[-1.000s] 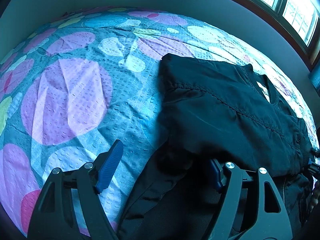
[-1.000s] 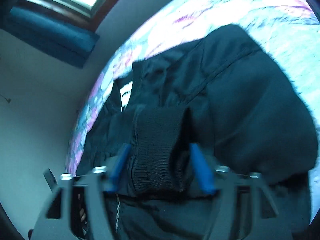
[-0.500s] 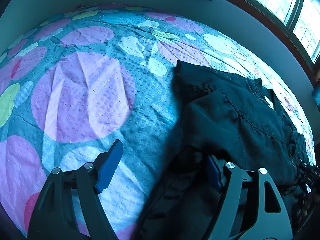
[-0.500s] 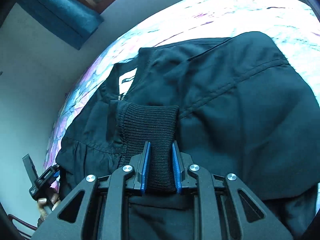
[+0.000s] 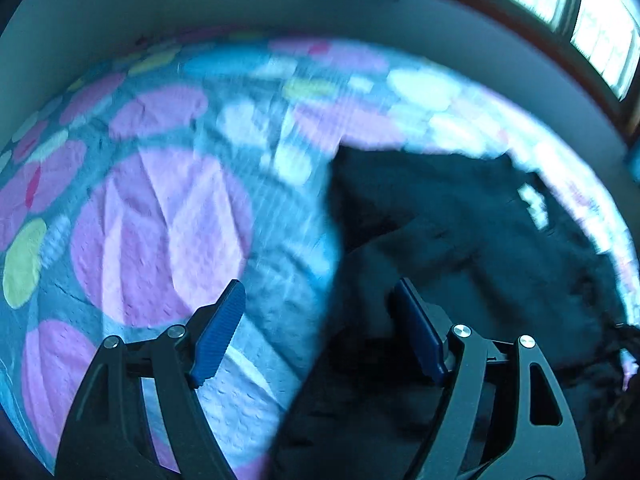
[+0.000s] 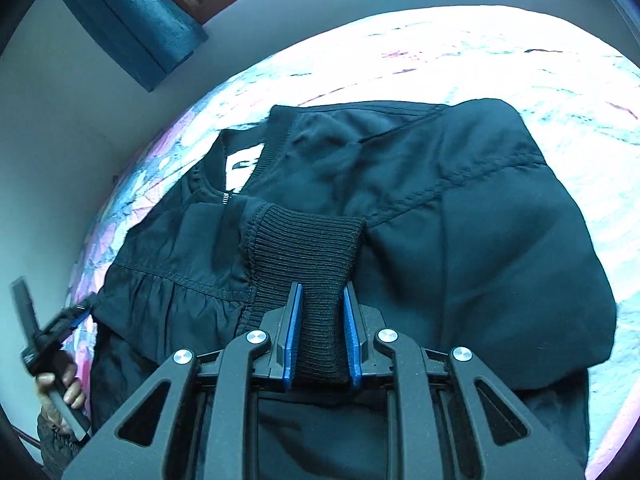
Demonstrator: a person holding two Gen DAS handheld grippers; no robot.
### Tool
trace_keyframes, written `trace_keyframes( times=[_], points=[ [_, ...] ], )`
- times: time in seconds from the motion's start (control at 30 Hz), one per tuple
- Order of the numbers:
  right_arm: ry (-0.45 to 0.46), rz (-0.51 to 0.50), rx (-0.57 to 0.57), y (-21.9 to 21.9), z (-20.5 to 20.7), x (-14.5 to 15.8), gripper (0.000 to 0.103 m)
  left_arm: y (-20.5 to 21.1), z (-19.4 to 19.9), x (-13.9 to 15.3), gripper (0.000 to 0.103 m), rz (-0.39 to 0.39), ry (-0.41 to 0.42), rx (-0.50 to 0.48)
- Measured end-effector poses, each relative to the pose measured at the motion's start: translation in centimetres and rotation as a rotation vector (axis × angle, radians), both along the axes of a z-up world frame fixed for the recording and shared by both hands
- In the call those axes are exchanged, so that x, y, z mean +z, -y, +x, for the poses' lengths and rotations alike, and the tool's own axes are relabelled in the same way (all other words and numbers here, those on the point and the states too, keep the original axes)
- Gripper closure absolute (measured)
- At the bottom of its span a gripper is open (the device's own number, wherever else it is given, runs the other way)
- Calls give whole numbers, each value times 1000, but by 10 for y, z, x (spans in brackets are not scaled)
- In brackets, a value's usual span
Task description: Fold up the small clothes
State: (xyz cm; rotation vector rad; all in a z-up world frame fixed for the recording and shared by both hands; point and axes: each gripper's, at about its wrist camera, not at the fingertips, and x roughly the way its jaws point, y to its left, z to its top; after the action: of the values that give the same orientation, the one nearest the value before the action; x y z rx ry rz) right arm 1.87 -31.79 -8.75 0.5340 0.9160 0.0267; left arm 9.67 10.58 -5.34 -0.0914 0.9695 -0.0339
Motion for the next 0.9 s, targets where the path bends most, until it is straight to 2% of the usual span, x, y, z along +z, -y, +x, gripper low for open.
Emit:
trace_keyframes(
  times=[0.07,0.13,0.27,0.4,0.53,0.6,0.7,0.9],
  points=[
    [-11,23,4,4,-1,-6,83,-3,3,-17,25,-2,-34,-1],
    [-17,46,2,8,-1,-12,83,0,0,-16,24,31,-11,-11],
    [-14,93,-4,14,0,-16,83,-5,3,-21,21,13,-23,-14],
    [-5,256,-27,36,-7,-22,79,-6,0,-13,20,4,-4,-34],
    [32,265,-46,54,-40,-6,76,-20,-20,1,20,-84,12,-50],
    [54,256,-60,65,-64,3,60,-29,-40,9,20,-127,23,-88],
    [71,266,-87,84,-101,12,54,-39,-72,17,20,-175,29,-145],
    [38,289,-107,107,-173,8,45,-62,-138,5,20,-327,-70,-206]
  ],
)
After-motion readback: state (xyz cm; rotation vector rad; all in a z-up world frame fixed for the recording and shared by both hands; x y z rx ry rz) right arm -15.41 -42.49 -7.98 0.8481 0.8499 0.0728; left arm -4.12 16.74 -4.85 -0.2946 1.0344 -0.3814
